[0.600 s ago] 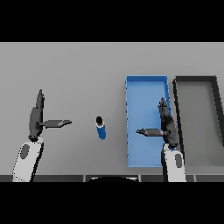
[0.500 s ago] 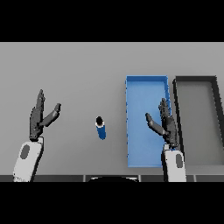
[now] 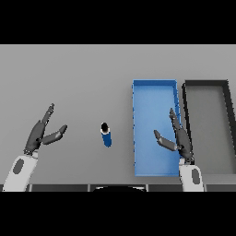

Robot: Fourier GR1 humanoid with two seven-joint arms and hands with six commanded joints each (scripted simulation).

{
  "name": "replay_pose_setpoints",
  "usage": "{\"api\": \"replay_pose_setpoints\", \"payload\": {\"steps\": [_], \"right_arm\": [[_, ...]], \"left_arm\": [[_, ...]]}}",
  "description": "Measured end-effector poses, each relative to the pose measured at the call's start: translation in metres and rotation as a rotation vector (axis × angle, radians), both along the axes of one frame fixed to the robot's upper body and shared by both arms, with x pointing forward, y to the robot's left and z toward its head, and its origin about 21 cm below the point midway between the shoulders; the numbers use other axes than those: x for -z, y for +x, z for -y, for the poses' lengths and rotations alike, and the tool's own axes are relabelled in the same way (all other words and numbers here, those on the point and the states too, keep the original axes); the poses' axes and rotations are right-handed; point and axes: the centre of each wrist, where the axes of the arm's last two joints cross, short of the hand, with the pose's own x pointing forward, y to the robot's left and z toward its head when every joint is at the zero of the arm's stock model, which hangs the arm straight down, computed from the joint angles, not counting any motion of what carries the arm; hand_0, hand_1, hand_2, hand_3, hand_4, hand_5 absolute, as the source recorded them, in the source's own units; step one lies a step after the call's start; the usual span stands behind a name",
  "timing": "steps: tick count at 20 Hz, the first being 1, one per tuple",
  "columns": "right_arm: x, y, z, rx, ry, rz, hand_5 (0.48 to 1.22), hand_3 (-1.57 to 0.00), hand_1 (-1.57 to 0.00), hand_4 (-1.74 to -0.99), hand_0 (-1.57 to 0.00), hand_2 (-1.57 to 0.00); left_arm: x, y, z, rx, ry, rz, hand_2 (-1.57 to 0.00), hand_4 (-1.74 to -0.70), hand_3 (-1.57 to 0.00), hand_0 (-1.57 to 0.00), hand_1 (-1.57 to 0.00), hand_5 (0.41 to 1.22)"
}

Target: Pick up the blue pipe and place it into the blue bin.

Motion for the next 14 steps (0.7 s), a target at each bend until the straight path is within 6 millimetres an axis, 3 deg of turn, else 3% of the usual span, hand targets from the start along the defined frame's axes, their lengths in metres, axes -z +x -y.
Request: {"api": "replay_pose_setpoints", "payload": {"steps": [4,9,14], "right_arm": [[-0.003,-0.002,0.001,-0.003,-0.023,-0.001,0.587,0.00,0.00,-1.216,0.00,0.00],[-0.005,-0.002,0.002,-0.021,-0.027,0.039,0.603,0.00,0.00,-1.225,0.00,0.00],[-0.005,-0.002,0.005,-0.024,-0.020,0.041,0.612,0.00,0.00,-1.248,0.00,0.00]], "left_arm": [[0.001,-0.004,0.000,0.081,-0.041,-0.006,0.00,-1.02,0.00,0.00,0.00,0.587],[-0.008,-0.010,0.015,0.269,0.002,-0.085,0.00,-1.04,0.00,0.00,0.00,0.532],[-0.007,-0.016,0.048,0.399,0.023,-0.171,0.00,-1.09,0.00,0.00,0.00,0.472]]}}
